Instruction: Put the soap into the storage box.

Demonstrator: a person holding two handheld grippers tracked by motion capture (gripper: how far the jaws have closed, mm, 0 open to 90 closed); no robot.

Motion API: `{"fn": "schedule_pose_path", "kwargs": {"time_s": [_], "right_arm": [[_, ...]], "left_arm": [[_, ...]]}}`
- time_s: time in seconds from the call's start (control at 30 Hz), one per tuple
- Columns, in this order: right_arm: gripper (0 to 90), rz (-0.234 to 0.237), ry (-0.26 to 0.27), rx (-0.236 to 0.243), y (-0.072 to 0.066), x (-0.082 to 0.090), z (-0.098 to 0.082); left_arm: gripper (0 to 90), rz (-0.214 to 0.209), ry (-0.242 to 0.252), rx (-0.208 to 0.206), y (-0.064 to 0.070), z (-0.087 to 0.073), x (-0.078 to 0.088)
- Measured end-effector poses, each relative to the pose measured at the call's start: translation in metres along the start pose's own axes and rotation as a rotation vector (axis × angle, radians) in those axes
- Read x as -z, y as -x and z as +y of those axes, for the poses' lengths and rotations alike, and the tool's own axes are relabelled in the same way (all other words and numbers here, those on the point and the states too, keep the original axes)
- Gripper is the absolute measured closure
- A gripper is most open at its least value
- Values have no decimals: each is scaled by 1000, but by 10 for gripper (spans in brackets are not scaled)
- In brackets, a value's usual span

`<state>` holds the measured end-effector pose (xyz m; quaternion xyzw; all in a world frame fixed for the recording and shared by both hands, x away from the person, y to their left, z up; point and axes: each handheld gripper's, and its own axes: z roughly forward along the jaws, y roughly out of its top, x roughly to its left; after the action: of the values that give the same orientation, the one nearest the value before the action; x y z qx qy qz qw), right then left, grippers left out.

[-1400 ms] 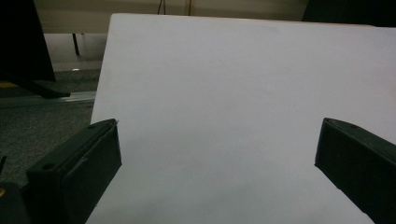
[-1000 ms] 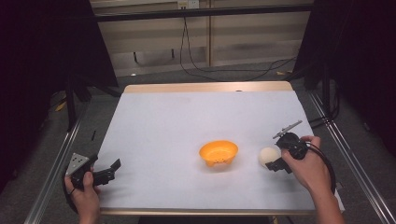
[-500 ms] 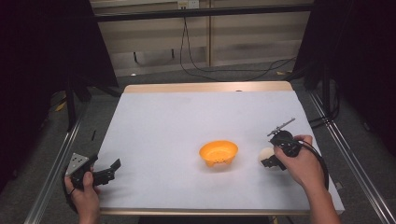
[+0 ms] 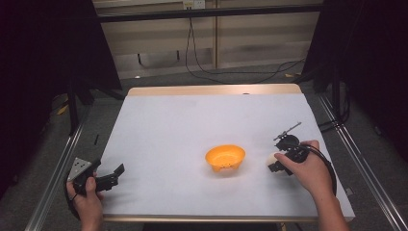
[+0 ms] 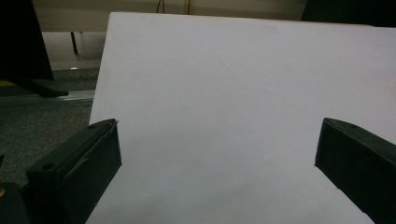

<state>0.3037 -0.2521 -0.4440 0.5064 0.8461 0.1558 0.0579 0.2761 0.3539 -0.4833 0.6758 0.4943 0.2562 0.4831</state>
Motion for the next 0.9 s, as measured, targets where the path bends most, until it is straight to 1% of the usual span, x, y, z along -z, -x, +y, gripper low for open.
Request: {"fn": "schedule_pose_path", "kwargs": {"time_s": [0.03, 0.1, 0.13, 0.17, 0.23, 0.27, 0.3, 0.33, 0.37, 0.53, 0.63, 0.67, 0.77, 0.8, 0.9], "right_arm": [[236, 5, 4, -10, 0, 0, 0], [237, 11, -9, -12, 0, 0, 1], [237, 5, -12, 2, 1, 0, 1], [237, 3, -15, -4, 0, 1, 2], [237, 1, -6, 5, 0, 2, 2], [238, 3, 6, 0, 0, 2, 2], [238, 7, 10, 4, 0, 3, 2], [238, 8, 11, -4, -1, 5, 2], [238, 12, 17, 4, 0, 6, 3], [238, 32, 23, 0, -3, 11, 7], [238, 37, 26, 14, -5, 16, 11], [238, 38, 25, 11, -6, 17, 12], [238, 41, 31, 31, -9, 19, 17], [238, 43, 25, 28, -9, 20, 18], [238, 44, 28, 38, -13, 21, 22]], "left_arm": [[2, -1, 3, 4, 0, 0, 0], [2, -1, 3, 4, 0, 0, 0], [2, -1, 3, 5, 0, 0, 0], [2, -1, 3, 5, 0, 0, 0], [2, -1, 3, 5, 0, 0, 0], [2, -2, 3, 5, 0, 0, 0], [2, -1, 3, 5, 0, 0, 0], [2, -1, 3, 4, 0, 0, 0], [2, -1, 3, 5, 0, 0, 0], [2, -2, 3, 5, 0, 0, 0], [2, -3, 0, 0, 0, 0, 0], [2, -2, 0, 1, 0, 0, 0], [3, -10, 1, 8, 0, 0, 0], [3, 1, 3, -3, -1, 0, 1], [4, -1, 6, 2, -1, 0, 1]]}}
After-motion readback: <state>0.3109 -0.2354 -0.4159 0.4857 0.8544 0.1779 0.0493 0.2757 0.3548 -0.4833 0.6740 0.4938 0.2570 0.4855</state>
